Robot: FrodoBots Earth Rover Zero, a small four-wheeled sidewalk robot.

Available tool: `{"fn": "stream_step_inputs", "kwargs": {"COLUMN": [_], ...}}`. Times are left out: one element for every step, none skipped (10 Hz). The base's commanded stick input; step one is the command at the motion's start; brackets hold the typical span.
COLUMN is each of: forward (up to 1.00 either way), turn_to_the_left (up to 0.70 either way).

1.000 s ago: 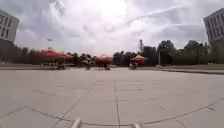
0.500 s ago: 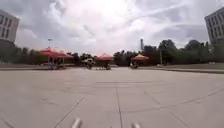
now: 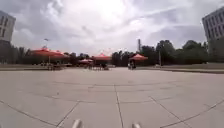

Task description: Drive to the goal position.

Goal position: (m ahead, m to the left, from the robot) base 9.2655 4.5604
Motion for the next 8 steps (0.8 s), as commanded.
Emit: {"fn": "stream_step_inputs", "kwargs": {"forward": [0.85, 0.85, 0.85, 0.85, 0.85, 0.85, 0.85, 0.85], "turn_to_the_left": [-0.01, -0.01, -0.01, -0.02, -0.16, -0.33, -0.06, -0.01]}}
